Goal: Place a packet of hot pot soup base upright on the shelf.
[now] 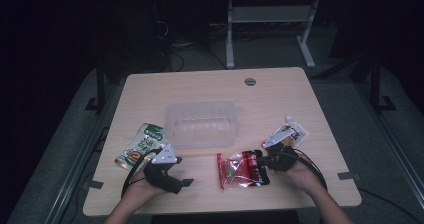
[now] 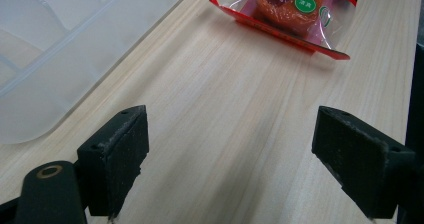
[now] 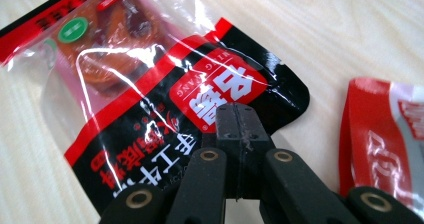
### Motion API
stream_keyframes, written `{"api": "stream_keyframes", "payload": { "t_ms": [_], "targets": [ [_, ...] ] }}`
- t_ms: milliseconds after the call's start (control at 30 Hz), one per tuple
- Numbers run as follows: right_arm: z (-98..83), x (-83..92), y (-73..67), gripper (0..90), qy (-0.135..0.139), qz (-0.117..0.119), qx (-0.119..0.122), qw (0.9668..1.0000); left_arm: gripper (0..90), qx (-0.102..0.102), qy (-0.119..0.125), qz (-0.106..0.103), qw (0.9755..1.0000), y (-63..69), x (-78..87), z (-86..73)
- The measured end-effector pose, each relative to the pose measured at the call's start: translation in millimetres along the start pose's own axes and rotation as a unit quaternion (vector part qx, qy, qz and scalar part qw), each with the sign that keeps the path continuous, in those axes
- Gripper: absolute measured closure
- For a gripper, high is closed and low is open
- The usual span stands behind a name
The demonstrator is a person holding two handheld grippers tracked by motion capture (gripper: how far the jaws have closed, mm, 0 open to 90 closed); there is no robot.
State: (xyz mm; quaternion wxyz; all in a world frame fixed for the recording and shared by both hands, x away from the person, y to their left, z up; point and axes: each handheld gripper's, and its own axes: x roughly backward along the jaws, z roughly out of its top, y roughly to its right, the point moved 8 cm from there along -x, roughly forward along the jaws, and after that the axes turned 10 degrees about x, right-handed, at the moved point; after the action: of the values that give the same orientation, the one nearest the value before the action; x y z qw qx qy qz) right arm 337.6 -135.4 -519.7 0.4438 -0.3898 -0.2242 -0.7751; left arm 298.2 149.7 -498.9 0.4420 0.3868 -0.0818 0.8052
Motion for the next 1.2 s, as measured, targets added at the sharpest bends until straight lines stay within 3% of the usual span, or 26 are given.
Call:
{"api": "stream_keyframes", "payload": {
  "t_ms": [233,633,867,1200],
  "targets": [
    [5.9,-4.7,4.2,89.6,0.003,0.008,-0.009,0.9999,14.7,0.004,0.004,-0.004,1.0000,1.9,-0.9,1.6],
    [25.6,-18.8,8.8,89.7,0.002,0.007,-0.001,1.0000,14.9,0.002,0.003,-0.006,1.0000,4.4,-2.0,1.4],
    [17.6,-3.4,7.7,89.6,0.007,0.005,-0.002,1.0000,15.1,-0.005,0.001,-0.003,1.0000,6.5,-1.7,0.8],
    [16.3,-13.3,1.5,89.6,-0.002,0.004,0.012,0.9999,15.2,-0.005,-0.002,-0.004,1.0000,6.9,-1.8,0.4]
  ]
}}
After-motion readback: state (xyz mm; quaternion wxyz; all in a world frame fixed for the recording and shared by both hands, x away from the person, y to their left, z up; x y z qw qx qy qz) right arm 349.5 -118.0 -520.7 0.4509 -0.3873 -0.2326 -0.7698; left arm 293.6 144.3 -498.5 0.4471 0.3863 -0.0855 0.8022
